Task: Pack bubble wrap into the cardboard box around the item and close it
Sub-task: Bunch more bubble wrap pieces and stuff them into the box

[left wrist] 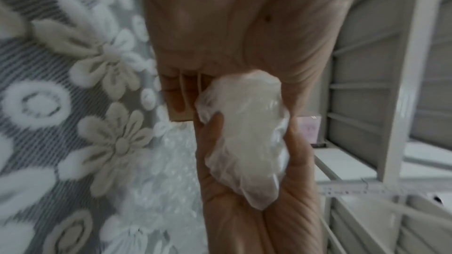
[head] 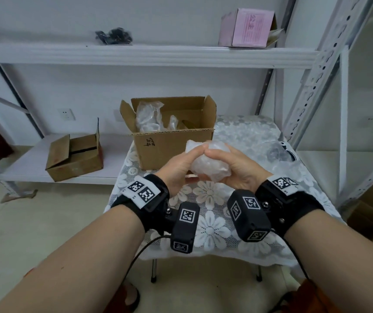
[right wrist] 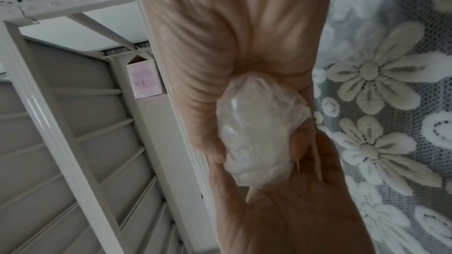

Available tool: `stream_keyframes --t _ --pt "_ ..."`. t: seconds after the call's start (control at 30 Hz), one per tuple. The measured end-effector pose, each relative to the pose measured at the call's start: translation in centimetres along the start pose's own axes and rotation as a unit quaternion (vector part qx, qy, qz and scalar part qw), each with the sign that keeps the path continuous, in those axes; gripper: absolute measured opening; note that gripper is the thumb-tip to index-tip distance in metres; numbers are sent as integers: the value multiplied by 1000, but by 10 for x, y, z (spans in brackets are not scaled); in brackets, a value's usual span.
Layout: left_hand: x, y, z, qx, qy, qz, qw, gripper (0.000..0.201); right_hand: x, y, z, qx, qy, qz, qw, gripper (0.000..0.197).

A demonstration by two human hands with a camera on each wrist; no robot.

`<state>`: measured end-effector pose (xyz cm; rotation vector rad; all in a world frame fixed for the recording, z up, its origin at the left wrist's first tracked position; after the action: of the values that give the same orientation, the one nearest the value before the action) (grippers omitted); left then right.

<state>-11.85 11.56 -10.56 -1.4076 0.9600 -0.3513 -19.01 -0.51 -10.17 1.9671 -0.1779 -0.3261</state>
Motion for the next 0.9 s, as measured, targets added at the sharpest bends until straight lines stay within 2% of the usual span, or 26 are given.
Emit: stream_keyframes --t 0.07,0.17,0.2,0.27,0.33,0.4,0.43,0.47,0.57,0.6,0.63,0.73,0.77,0.8,0.83,0.9 --pt "-5 -15 3 95 13 0 995 53 0 7 -2 -17 -11 11 1000 55" --pt "-14 -42 9 199 17 5 980 65 1 27 -4 -37 -16 49 998 49" --pt "-16 -52 10 207 1 -10 978 66 2 34 -4 -47 -22 66 996 49" --pt "-12 -69 16 244 -86 -88 962 63 4 48 -5 -65 -37 95 993 51" --pt "-3 -80 24 290 -181 -172 924 51 7 60 -8 -74 -57 114 989 50" --pt "7 -81 28 319 -219 -210 898 31 9 68 -11 -93 -83 140 982 48" --pt "11 -81 29 337 -244 -230 880 29 11 72 -12 -111 -94 155 977 49" --pt "13 -81 29 352 -279 -256 856 28 12 75 -13 -130 -102 170 971 50" --pt "10 -93 29 378 -398 -358 755 19 16 84 -12 -171 -113 209 956 52" --pt "13 -98 30 389 -405 -368 741 18 18 88 -12 -174 -116 217 954 52" --pt "19 -100 31 405 -393 -354 746 20 19 91 -13 -173 -117 225 952 52" --pt "46 -93 31 451 -294 -258 802 27 26 99 -17 -190 -117 245 944 54" --pt "53 -88 31 473 -263 -231 809 31 30 100 -19 -204 -116 245 941 57" --pt "60 -83 30 510 -233 -202 803 38 34 100 -21 -219 -115 243 938 60" --pt "66 -77 29 559 -207 -174 784 45 39 99 -23 -236 -115 242 934 64" --pt "70 -69 25 658 -178 -136 719 52 49 94 -27 -274 -118 241 924 70"
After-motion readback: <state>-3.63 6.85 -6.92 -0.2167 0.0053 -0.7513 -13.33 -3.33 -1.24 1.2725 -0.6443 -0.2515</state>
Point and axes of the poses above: each hand's wrist, its own x-axis towards the middle knuckle, its own z-axis out of the back of the hand, y = z × x, the point moved 2 cm from there along x, towards the middle knuckle, and after that the axes turned 5 degrees about z, right-handed, at the moved point
